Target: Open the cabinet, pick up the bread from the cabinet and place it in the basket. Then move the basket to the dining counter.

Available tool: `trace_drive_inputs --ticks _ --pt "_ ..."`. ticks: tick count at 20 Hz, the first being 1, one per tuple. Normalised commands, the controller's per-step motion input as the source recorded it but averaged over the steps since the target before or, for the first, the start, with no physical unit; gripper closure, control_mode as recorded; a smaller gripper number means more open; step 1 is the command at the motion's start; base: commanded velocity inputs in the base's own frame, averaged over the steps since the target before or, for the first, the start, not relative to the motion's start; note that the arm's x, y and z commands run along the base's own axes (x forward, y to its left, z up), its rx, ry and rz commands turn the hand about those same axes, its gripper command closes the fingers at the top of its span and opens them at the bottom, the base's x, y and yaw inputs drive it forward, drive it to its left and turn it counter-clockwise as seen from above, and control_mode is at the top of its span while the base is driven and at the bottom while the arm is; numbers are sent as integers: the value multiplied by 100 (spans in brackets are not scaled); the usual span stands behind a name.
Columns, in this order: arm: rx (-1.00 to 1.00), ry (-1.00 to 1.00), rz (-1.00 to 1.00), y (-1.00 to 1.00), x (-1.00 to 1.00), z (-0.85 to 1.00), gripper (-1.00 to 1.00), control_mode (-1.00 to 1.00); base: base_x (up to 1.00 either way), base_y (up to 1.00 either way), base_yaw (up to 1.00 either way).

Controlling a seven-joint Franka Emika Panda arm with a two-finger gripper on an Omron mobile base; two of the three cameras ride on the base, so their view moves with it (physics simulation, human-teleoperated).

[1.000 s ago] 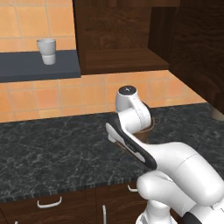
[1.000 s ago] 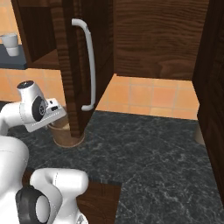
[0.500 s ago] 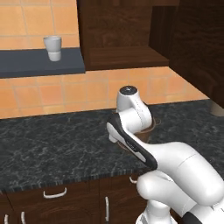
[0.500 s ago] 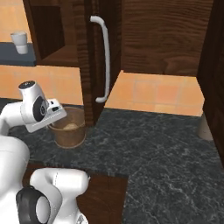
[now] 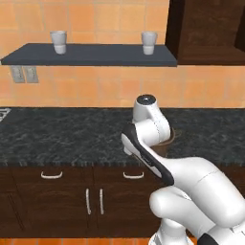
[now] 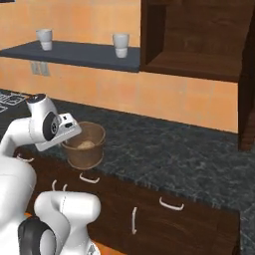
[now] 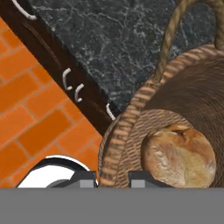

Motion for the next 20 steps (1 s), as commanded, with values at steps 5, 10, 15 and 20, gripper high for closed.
trace_drive_inputs --ticks 5,10,15,20 --pt "0 0 0 0 0 0 100 100 -2 48 86" --pt "0 0 0 0 0 0 100 100 0 32 87" --pt "0 0 0 0 0 0 100 100 0 16 88" --pt "0 0 0 0 0 0 100 100 1 13 88"
